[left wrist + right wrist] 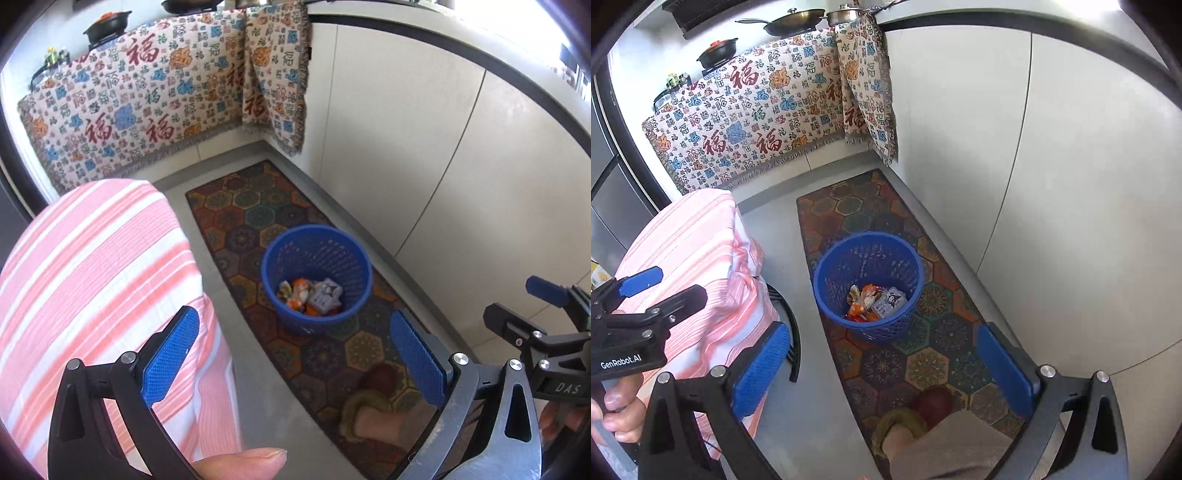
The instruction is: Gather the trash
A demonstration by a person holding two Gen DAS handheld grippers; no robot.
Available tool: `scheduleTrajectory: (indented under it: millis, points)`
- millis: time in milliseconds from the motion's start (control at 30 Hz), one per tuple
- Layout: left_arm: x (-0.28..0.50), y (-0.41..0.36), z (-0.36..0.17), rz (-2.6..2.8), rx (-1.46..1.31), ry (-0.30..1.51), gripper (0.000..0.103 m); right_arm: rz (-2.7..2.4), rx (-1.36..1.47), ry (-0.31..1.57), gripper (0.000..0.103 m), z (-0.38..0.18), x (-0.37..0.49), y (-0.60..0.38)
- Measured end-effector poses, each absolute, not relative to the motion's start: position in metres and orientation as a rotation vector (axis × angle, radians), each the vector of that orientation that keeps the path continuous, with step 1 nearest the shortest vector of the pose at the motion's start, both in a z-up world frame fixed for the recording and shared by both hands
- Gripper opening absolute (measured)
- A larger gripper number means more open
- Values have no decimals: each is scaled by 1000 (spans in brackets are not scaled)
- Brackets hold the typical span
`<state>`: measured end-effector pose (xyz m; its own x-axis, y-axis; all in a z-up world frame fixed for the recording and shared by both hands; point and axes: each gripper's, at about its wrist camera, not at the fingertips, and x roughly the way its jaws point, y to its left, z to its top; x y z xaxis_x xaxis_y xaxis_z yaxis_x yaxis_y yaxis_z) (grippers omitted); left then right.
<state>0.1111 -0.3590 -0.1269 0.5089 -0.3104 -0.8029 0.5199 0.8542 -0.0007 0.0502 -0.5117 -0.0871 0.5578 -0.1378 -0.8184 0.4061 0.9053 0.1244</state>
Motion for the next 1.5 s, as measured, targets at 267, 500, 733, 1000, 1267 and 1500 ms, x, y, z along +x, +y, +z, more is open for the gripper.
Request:
scheduleTrajectory:
  millis: [267,500,733,1000,1267,1500]
  points:
    - [111,-356,-128,-490,245,911,103,-336,306,924,103,-77,45,-506]
    - [108,-357,-130,-486,257,915,103,-338,305,919,103,-75,47,-503]
    - [108,-355,-129,-488,253,915,103,-337,308,916,103,-73,46,-502]
    - [109,-354,-130,-488,255,926,103,-332,310,919,103,-75,46,-500]
    - [109,-352,-131,-488,254,928,103,-329,309,920,103,-75,48,-500]
    - [110,-351,-132,-488,253,932,103,-328,309,919,103,-74,48,-500]
